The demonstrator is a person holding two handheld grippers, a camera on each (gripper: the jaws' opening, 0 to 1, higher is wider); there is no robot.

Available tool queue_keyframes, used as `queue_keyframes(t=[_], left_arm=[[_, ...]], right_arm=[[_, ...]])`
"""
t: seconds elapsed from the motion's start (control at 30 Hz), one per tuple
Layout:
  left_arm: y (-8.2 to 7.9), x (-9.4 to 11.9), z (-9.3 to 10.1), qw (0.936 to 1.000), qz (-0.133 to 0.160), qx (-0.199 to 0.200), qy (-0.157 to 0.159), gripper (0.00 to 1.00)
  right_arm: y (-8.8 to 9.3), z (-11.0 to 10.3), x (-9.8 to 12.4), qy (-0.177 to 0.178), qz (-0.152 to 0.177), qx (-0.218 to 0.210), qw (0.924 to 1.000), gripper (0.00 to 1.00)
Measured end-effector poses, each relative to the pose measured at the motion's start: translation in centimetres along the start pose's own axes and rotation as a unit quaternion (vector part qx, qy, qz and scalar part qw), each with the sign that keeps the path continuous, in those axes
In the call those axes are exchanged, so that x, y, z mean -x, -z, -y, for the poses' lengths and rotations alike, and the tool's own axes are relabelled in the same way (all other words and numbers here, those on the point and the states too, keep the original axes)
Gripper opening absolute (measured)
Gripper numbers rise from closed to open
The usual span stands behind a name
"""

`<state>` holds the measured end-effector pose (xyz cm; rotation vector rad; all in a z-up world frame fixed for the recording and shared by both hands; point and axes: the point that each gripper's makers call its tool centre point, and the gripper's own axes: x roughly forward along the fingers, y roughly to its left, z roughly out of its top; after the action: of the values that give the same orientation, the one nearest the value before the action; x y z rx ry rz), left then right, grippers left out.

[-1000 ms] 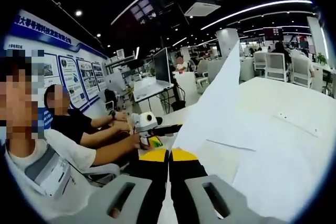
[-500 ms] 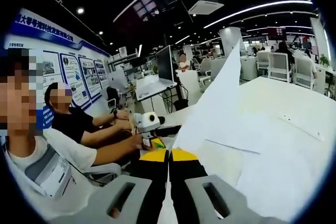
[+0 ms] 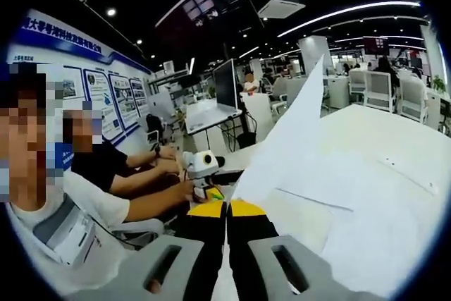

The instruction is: Organize the stack of printing papers by aligning and flattening the scattered papers on the table

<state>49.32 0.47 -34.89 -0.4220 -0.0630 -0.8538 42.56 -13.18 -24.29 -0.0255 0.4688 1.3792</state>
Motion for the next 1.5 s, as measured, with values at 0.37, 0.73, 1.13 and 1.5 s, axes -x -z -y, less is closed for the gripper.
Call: queue_keyframes(t=[0.37, 0.73, 1.13, 1.5], left_arm=[[0.0, 0.0, 0.0, 1.0000, -0.001, 0.007, 0.002, 0.96], [0.4, -0.2, 0.6, 0.9997, -0.011, 0.015, 0.016, 0.97], [0.5, -0.1, 0.9, 0.9993, -0.014, 0.022, 0.025, 0.97], [0.6, -0.1, 1.3, 0.9986, -0.017, 0.028, 0.041, 0.97]], right_arm=[[0.2, -0.3, -0.4, -0.004, -0.003, 0.006, 1.0000, 0.00], [0.1, -0.5, -0.9, -0.010, -0.010, 0.012, 0.9998, 0.00], [0.5, -1.1, -1.7, -0.016, -0.018, 0.017, 0.9996, 0.00], [0.6, -1.7, -2.4, -0.025, -0.027, 0.027, 0.9989, 0.00]])
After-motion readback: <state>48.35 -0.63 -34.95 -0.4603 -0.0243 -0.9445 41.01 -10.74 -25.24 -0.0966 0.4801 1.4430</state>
